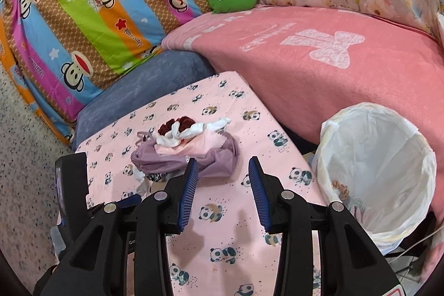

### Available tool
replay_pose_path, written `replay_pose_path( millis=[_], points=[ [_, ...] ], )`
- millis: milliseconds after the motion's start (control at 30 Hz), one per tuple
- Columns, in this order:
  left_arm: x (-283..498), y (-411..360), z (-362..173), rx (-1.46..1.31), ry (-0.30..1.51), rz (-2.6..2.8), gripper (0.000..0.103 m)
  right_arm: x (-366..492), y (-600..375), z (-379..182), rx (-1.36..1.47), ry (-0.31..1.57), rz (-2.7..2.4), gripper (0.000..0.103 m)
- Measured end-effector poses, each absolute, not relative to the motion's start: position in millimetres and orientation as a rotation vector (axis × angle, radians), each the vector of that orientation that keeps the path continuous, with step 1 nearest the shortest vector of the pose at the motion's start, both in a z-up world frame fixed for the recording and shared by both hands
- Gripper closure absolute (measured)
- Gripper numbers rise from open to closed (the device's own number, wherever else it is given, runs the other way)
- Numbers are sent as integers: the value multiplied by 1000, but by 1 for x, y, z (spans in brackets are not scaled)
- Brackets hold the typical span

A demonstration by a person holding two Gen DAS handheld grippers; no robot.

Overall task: Collect trash
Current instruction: 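Move both tools back to the pile and grasp the tan stocking with the left tool, then lift the tan stocking with the left tool while the right tool grasps the white sock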

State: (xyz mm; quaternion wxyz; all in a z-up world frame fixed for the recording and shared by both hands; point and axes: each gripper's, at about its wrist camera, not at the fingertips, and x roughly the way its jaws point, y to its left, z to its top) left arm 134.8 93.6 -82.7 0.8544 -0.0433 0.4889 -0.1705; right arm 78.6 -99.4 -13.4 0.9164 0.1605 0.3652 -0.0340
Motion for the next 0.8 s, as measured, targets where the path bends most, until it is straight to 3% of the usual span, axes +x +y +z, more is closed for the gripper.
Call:
replay_pose_path(
  millis=[100, 267, 367, 800],
  points=[
    [137, 96, -90, -108, 1061, -367, 39, 82, -93, -21, 327, 771, -65, 64],
    [136, 102, -92, -136, 1083, -401, 71, 86, -85, -27, 319, 792, -59, 64],
    [133, 107, -86, -157, 1074, -419, 82, 89, -81, -29, 314, 797, -53, 64],
    [122, 139, -28, -198, 927, -397, 86, 112, -56, -40, 312, 831, 9, 64]
  ],
)
